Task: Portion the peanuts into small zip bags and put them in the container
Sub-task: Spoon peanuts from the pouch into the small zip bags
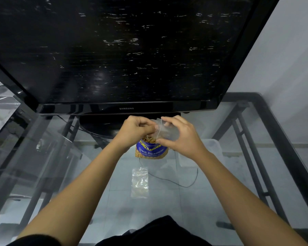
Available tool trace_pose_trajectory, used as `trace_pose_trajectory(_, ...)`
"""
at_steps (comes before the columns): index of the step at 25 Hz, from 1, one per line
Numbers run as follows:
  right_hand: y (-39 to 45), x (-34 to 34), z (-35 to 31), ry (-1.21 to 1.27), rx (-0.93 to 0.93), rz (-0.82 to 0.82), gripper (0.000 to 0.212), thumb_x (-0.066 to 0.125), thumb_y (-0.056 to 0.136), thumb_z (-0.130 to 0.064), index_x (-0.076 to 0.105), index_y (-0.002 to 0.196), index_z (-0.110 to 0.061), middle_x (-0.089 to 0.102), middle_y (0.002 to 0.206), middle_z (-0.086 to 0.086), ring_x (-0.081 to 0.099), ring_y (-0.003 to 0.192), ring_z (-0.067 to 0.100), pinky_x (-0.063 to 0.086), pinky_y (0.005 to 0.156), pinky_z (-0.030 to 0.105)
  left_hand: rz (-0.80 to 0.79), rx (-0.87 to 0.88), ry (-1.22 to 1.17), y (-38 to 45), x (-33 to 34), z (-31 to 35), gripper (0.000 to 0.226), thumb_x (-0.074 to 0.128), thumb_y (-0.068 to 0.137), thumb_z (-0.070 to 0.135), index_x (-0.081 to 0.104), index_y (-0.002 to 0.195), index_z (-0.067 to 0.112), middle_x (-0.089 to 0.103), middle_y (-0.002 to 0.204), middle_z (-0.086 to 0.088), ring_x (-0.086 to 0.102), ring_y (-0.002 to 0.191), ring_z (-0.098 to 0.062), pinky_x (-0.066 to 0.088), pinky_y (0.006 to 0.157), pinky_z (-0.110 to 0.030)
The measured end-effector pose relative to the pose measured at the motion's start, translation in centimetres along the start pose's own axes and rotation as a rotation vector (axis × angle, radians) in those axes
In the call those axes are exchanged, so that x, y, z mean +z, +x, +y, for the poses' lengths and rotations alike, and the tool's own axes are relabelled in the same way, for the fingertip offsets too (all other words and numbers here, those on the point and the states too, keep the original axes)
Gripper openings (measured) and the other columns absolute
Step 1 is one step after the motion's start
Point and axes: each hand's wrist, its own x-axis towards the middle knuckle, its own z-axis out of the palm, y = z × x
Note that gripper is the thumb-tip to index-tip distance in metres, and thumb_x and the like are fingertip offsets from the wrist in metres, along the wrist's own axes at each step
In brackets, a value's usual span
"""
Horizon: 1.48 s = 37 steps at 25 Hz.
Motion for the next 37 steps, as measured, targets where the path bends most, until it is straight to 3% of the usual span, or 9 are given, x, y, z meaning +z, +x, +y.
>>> trace_pose_trajectory(7,0.2,0.7,0.4,0.041,-0.007,0.024,0.048,0.075,0.067,-0.045,0.058,0.108,-0.028,0.058,0.101,-0.014,0.055,0.099,0.010,0.048,0.089,0.041,-0.047,0.001,0.008,0.8,-0.3,-1.0,0.007,0.064,0.085,0.019,0.070,0.088,0.016,0.070,0.083,-0.015,0.067,0.077,-0.019,0.053,0.065,-0.020)
trace_pose_trajectory(11,-0.2,0.9,1.4,0.171,0.152,0.077,0.055,0.078,0.069,-0.036,0.055,0.117,-0.026,0.060,0.106,-0.009,0.055,0.103,0.007,0.047,0.085,0.022,0.378,0.041,0.372,2.4,-1.6,-2.8,0.040,0.063,0.085,0.034,0.057,0.119,0.013,0.060,0.102,-0.007,0.060,0.089,-0.014,0.051,0.077,-0.026)
trace_pose_trajectory(13,-0.4,1.3,1.9,0.235,0.248,0.073,0.056,0.077,0.071,-0.032,0.053,0.120,-0.023,0.058,0.109,-0.009,0.053,0.105,0.006,0.044,0.079,0.010,0.376,-0.090,0.497,3.2,-2.1,-4.0,0.052,0.064,0.084,0.036,0.052,0.126,0.007,0.056,0.113,-0.013,0.056,0.098,-0.020,0.046,0.081,-0.027)
trace_pose_trajectory(17,-0.7,1.9,2.3,0.272,0.354,0.017,0.055,0.075,0.074,-0.031,0.051,0.123,-0.020,0.053,0.111,-0.011,0.050,0.105,0.006,0.042,0.070,0.007,0.262,0.027,0.404,3.3,-1.4,-3.9,0.021,0.058,0.090,0.024,0.066,0.099,0.007,0.065,0.084,-0.006,0.062,0.081,-0.018,0.050,0.068,-0.023)
trace_pose_trajectory(20,-0.9,1.9,2.6,0.273,0.381,0.015,0.055,0.075,0.074,-0.032,0.052,0.122,-0.020,0.054,0.110,-0.011,0.051,0.103,0.006,0.041,0.068,0.007,0.349,0.176,0.535,2.8,-1.5,-3.0,0.021,0.056,0.091,0.023,0.066,0.090,0.005,0.063,0.071,-0.006,0.060,0.066,-0.019,0.045,0.058,-0.020)
trace_pose_trajectory(22,-0.9,1.8,2.7,0.271,0.395,-0.002,0.054,0.075,0.073,-0.034,0.053,0.120,-0.022,0.056,0.108,-0.011,0.052,0.102,0.005,0.040,0.068,0.007,0.359,0.163,0.601,2.7,-1.6,-3.2,0.022,0.056,0.091,0.023,0.067,0.087,0.005,0.065,0.067,-0.010,0.059,0.062,-0.022,0.048,0.059,-0.030)
trace_pose_trajectory(25,-0.9,2.1,2.7,0.281,0.420,-0.042,0.054,0.075,0.073,-0.037,0.053,0.120,-0.023,0.058,0.112,-0.009,0.054,0.104,0.007,0.040,0.070,0.008,0.291,-0.015,0.412,2.6,-1.2,-4.5,0.019,0.057,0.090,0.022,0.068,0.084,0.008,0.069,0.073,-0.013,0.066,0.070,-0.025,0.056,0.070,-0.038)
trace_pose_trajectory(28,-1.0,2.2,2.9,0.285,0.430,-0.035,0.055,0.075,0.073,-0.038,0.053,0.120,-0.022,0.062,0.117,-0.005,0.056,0.107,0.010,0.042,0.071,0.009,0.439,-0.189,0.129,3.3,-1.2,-5.0,0.018,0.058,0.089,0.020,0.064,0.074,0.012,0.069,0.073,-0.014,0.068,0.073,-0.027,0.058,0.076,-0.041)
trace_pose_trajectory(37,-1.1,2.2,2.6,0.318,0.451,-0.024,0.051,0.072,0.076,-0.035,0.051,0.121,-0.022,0.059,0.117,-0.008,0.054,0.109,0.008,0.045,0.065,0.008,0.315,-0.305,-0.305,3.3,-1.7,-5.5,0.014,0.055,0.092,0.015,0.061,0.085,0.004,0.057,0.055,-0.002,0.051,0.052,-0.008,0.045,0.048,-0.013)
